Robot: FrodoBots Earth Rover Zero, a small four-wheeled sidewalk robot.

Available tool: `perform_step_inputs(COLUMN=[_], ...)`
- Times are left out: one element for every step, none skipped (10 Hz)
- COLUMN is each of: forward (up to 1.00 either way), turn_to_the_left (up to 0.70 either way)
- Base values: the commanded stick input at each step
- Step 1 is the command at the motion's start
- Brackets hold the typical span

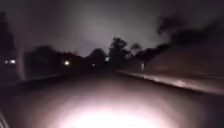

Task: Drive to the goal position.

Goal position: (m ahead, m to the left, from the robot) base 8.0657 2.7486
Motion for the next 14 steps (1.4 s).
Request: perform_step_inputs(forward=[0.70,0.70,0.70,0.70,0.70,0.70,0.70,0.70,0.70,0.70,0.70,0.70,0.70,0.70], turn_to_the_left=[0.00,0.00,0.00,0.00,0.00,0.00,0.00,0.00,0.00,0.00,0.00,0.00,0.00,0.00])
